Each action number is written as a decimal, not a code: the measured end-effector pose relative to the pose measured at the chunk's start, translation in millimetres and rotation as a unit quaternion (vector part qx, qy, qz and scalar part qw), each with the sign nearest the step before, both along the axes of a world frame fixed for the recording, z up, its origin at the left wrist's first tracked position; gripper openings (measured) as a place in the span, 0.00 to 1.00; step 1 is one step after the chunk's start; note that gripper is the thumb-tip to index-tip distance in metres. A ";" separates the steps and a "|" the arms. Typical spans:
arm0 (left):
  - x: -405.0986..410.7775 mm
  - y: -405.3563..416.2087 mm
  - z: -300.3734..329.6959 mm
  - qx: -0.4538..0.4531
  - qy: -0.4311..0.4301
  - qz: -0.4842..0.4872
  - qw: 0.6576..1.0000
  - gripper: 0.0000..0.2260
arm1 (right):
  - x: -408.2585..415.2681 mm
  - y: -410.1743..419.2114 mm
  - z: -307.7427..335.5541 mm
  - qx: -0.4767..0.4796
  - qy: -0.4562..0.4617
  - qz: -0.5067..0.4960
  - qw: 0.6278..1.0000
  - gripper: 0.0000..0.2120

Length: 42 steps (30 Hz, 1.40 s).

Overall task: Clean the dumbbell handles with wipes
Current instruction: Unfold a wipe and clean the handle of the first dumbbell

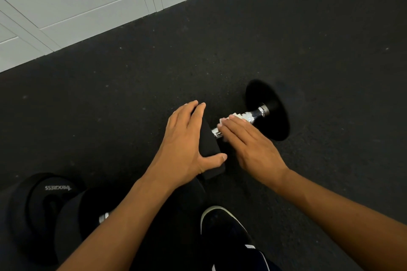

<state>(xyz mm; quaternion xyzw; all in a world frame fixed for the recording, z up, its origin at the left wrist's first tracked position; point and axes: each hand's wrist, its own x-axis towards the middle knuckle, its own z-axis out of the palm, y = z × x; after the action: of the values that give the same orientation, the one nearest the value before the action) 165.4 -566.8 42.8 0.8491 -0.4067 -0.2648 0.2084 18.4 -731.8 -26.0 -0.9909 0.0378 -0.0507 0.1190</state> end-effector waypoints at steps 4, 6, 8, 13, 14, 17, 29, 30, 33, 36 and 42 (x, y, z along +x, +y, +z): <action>0.6 0.5 -0.8 -0.005 -0.001 0.007 1.000 0.53 | -2.1 3.7 -4.7 0.029 -0.059 -0.137 0.988 0.27; 0.1 0.2 -0.4 -0.007 -0.004 0.006 1.000 0.52 | -2.8 12.0 -6.2 0.074 -0.069 -0.179 0.979 0.29; -0.5 -0.1 0.9 -0.005 -0.004 0.007 1.000 0.52 | -3.1 18.8 -8.2 0.128 -0.106 -0.233 0.958 0.28; 0.5 -0.8 3.0 -0.002 0.001 0.009 1.000 0.52 | 5.0 13.6 -11.1 0.127 -0.172 -0.273 0.938 0.20; 0.9 -0.6 2.7 -0.002 0.003 0.010 1.000 0.52 | 4.6 10.7 -10.4 0.118 -0.185 -0.268 0.938 0.17; 1.4 -0.2 1.6 -0.006 0.009 0.012 1.000 0.52 | 0.7 10.1 3.0 0.152 -0.203 -0.287 0.924 0.12; -0.3 0.5 -1.2 -0.016 0.008 0.016 1.000 0.52 | 20.8 23.9 23.5 0.751 -0.220 -0.583 0.216 0.05; -0.5 0.7 -1.7 -0.015 0.008 0.016 1.000 0.52 | 26.2 21.0 25.0 0.741 -0.228 -0.591 0.221 0.07; -1.0 0.7 -2.2 -0.013 0.005 0.015 1.000 0.53 | 40.0 14.7 23.7 0.724 -0.219 -0.611 0.232 0.12; -1.1 0.9 -2.2 -0.013 0.005 0.012 1.000 0.52 | 43.9 7.4 21.9 0.772 -0.201 -0.569 0.200 0.11; -0.3 1.7 -4.4 -0.019 -0.001 0.010 1.000 0.52 | 22.2 12.2 30.0 0.824 -0.238 -0.486 0.166 0.20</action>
<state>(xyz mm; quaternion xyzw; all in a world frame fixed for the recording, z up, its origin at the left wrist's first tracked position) 165.1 -565.1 38.5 0.8493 -0.4032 -0.2543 0.2266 40.7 -719.6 4.0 -0.0358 0.5012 -0.2710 0.8210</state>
